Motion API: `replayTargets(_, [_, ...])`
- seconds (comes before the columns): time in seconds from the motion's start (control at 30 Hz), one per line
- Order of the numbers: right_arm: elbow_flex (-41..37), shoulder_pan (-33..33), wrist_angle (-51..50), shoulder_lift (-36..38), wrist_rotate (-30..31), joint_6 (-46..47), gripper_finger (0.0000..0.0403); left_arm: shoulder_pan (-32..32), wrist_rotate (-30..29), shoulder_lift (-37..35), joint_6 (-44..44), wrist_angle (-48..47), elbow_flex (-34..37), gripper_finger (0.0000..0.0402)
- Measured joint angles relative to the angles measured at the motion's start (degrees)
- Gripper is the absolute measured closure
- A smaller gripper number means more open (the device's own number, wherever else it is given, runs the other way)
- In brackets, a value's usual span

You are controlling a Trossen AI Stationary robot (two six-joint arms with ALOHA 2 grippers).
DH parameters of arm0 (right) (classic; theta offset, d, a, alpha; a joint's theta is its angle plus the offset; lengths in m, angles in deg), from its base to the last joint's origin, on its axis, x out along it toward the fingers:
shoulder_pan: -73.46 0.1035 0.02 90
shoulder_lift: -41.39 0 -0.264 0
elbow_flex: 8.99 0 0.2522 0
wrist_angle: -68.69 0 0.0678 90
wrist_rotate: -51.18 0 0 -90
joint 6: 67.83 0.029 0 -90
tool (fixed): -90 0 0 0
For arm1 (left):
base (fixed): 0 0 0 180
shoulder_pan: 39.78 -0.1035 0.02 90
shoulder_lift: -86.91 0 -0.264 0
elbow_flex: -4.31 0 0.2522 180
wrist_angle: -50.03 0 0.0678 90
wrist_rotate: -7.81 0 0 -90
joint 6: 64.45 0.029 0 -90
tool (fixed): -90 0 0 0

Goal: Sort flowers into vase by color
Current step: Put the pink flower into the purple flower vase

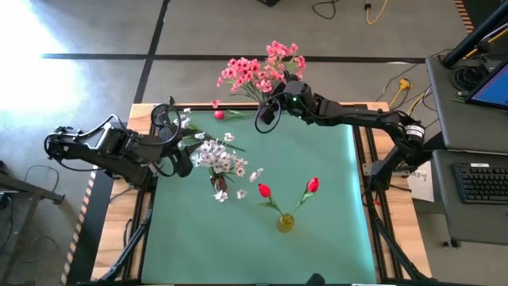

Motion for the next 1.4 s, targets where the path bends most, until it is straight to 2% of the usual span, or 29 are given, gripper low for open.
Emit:
replayTargets(0.57, [0.06,-0.42,-0.28,-4.92,-0.39,-1.21,0.0387,0.0,0.02,0.0,0.02,0.0,0.02,0.0208])
replayTargets(1.07, [0.0,-0.44,-1.9,-4.5,-0.24,-1.53,0.0388,0.0,0.02,-0.01,0.0,0.0,0.02,0.0208])
replayTargets(1.4, [-0.04,0.23,-5.92,-0.85,-0.21,0.46,0.0388,0.0,0.03,0.0,0.0,0.02,0.02,0.0208])
